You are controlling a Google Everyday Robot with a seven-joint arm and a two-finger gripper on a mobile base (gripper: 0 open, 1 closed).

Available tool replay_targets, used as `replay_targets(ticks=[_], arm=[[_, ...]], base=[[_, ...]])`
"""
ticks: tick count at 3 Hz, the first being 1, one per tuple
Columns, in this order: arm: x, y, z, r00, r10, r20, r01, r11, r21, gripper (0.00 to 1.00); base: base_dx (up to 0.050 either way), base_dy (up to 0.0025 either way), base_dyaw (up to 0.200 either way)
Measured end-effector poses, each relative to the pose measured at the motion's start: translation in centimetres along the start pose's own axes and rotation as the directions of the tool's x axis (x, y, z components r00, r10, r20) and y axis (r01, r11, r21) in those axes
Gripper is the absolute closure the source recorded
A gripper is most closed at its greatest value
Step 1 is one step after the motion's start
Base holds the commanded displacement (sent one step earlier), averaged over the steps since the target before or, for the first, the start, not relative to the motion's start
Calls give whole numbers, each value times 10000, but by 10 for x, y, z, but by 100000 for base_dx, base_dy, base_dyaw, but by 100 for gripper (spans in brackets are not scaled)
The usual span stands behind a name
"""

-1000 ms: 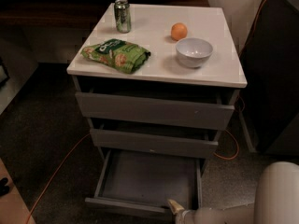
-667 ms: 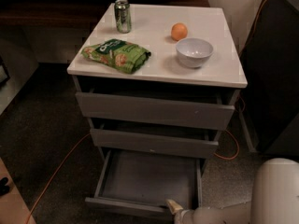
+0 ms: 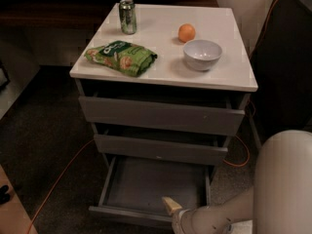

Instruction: Place green can into bottom drawer

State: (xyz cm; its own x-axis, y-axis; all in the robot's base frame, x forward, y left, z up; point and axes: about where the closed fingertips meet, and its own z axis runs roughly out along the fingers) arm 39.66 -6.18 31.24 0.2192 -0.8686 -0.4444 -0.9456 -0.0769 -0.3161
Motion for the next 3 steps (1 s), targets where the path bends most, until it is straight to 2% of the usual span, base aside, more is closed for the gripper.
replay_targets(ticks=[1, 2, 3], arm=[[-46, -6, -35, 9969, -602, 509, 596, 9981, 137, 0], [-90, -13, -59, 9840, -1164, 1346, 1130, 9930, 331, 0], [-125, -25, -90, 9634, -1752, 2027, 1660, 9842, 614, 0]], base=[[0, 0, 0], [0, 0, 0], [0, 0, 0]])
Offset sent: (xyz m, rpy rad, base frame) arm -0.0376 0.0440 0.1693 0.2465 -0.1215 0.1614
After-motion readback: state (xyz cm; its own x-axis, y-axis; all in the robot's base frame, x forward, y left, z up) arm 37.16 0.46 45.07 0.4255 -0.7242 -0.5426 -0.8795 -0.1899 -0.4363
